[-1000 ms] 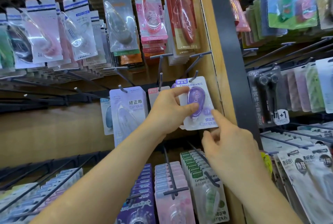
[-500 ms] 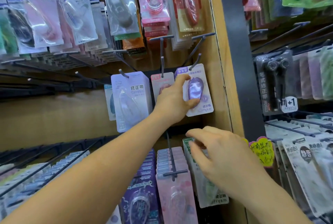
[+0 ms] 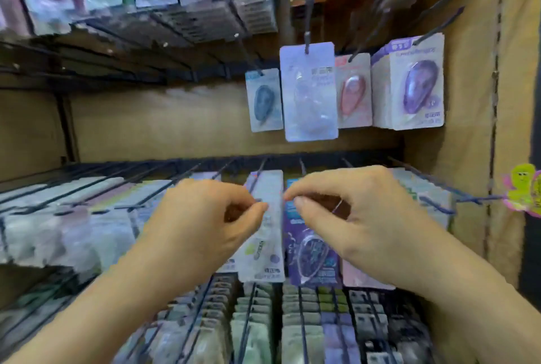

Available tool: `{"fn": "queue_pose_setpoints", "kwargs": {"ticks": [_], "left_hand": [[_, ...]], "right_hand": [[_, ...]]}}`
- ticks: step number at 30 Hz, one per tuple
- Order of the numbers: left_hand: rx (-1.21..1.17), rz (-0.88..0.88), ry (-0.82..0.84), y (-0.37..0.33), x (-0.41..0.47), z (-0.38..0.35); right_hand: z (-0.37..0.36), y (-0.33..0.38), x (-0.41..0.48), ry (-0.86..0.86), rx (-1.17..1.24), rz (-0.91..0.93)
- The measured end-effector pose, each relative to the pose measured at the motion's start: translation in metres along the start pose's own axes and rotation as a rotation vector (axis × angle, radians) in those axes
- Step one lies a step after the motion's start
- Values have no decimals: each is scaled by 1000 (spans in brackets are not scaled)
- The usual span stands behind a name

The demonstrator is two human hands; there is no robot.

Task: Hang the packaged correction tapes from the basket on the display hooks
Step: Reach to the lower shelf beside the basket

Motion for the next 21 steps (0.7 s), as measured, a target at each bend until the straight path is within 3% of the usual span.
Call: {"fn": "queue_pose_setpoints", "kwargs": {"ticks": [5,10,15,21], "left_hand": [[54,209,259,85,-87,10],[68,428,387,172,-206,31],[64,728,406,261,-357,57],[64,1119,419,319,-516,74]], "right_hand": [[-94,60,25,466,52,2],[-211,132,33,821,-21,16],[-358,207,21,1034,-23,135],[-493,273,-8,1183,121,154]]}}
Point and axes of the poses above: each hand's wrist, its own x-axis towards the middle knuckle, its own z-axis out of the back of the hand, y = z × x, the point moved 3 cm from there along x, towards the middle knuckle, and after that the axes turned 5 degrees about y, right-handed, at the moved point
